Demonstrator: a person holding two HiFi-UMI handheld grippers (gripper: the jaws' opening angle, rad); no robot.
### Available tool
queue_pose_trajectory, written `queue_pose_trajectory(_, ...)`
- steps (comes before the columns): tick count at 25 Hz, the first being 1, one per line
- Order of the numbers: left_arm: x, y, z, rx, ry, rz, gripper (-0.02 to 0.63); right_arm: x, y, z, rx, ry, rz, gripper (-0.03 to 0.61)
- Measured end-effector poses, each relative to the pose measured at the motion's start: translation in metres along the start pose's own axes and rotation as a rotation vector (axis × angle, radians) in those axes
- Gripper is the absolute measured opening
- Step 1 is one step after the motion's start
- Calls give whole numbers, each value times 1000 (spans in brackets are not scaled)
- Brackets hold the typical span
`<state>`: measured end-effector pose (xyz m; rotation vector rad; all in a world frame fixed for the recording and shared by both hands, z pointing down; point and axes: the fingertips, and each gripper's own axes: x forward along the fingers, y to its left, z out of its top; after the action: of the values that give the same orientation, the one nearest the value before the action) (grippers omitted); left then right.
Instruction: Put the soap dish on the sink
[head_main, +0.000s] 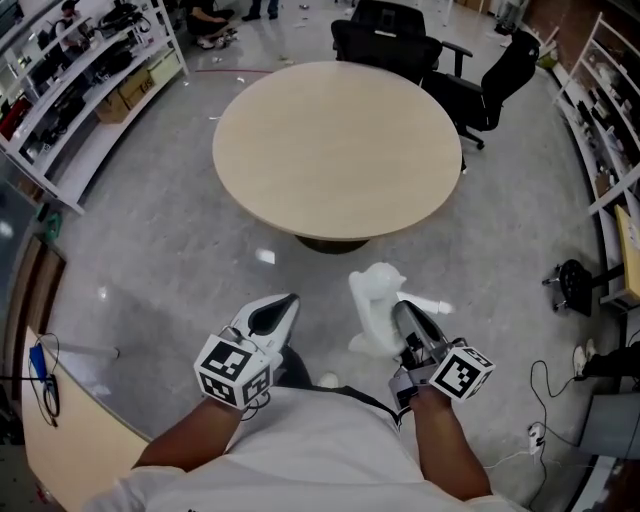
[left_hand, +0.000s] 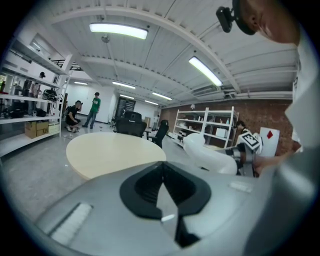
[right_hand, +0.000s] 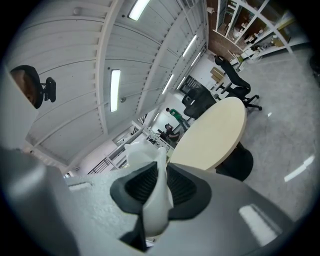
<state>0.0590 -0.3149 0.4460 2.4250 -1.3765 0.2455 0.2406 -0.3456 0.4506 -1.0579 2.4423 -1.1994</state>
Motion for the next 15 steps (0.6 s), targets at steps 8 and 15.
queue_pose_trajectory(8,24,13,6,-5,2,-28,8,16,-14,4,3,12,-36,66)
queue_pose_trajectory(15,41,46,19,-9,5,-35,8,50,-17,16,-4,22,-63,66)
